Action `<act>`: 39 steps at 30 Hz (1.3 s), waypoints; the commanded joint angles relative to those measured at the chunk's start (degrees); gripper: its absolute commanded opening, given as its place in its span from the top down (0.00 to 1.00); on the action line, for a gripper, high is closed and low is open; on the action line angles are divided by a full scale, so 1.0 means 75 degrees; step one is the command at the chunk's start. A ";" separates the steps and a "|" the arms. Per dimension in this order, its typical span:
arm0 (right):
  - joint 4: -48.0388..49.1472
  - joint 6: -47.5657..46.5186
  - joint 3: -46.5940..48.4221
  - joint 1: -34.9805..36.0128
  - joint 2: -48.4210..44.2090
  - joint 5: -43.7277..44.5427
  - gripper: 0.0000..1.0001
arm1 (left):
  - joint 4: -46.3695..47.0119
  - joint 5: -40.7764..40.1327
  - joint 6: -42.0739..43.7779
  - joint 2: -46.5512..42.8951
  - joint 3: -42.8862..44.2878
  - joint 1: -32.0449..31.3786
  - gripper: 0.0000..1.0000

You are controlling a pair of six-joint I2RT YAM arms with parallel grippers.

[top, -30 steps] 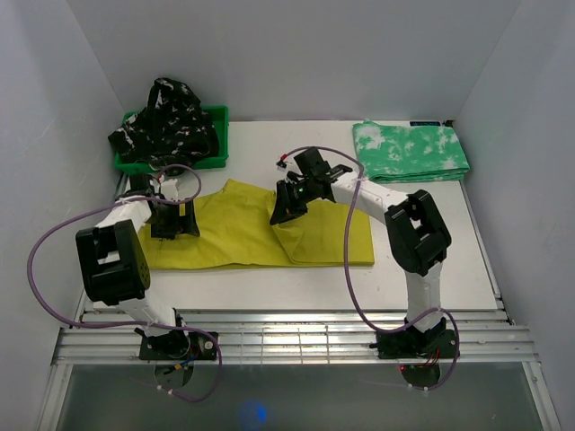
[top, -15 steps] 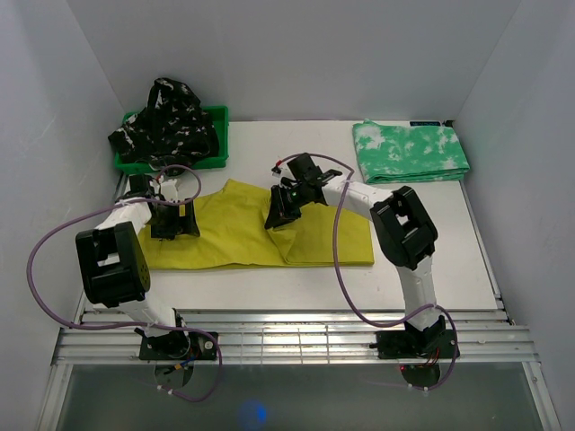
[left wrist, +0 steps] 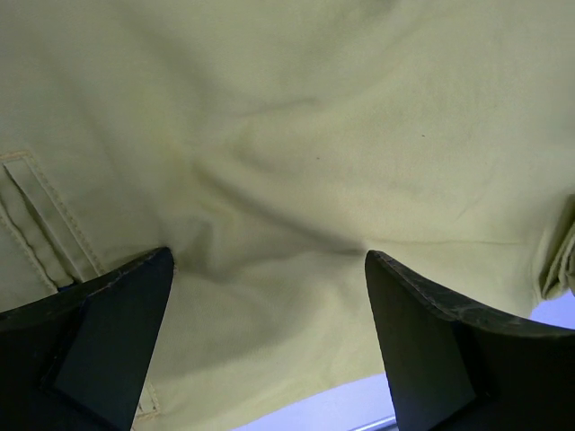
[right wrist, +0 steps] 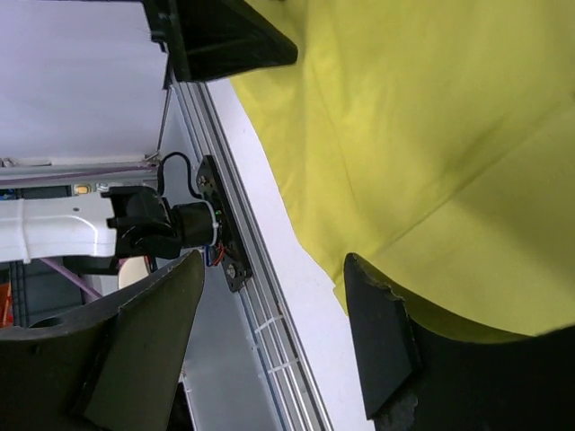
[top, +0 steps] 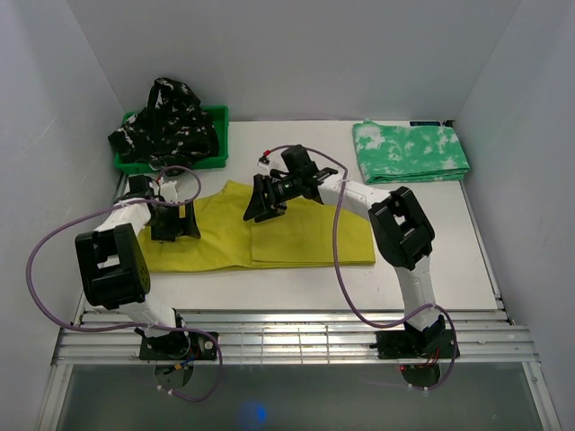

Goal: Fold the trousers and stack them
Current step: Fold the trousers

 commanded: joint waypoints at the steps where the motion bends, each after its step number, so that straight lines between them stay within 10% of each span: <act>1: 0.0404 -0.0359 0.0482 -0.0335 -0.0614 -0.0791 0.30 | -0.0955 0.0770 0.0026 -0.0535 -0.0015 0.0040 0.02; 12: -0.4549 -0.5994 -0.0877 -0.3111 -0.2233 -0.0745 0.38 | -0.1635 0.3828 0.0051 -0.1767 0.1239 -0.1036 0.16; 20: -0.6720 -0.8783 -0.2119 -0.4789 -0.2058 -0.1109 0.42 | 0.0961 0.5552 -0.2350 -0.0457 0.0537 -0.3192 0.21; 33: -0.4917 -0.7733 -0.3328 -0.5630 -0.0815 0.0799 0.59 | 0.0264 0.4266 -0.1873 0.3423 0.1846 -0.3405 0.31; 39: -0.5983 -0.8353 -0.2496 -0.6404 -0.2135 0.0650 0.52 | -0.0088 0.4100 -0.0854 0.2981 0.2714 -0.3382 0.12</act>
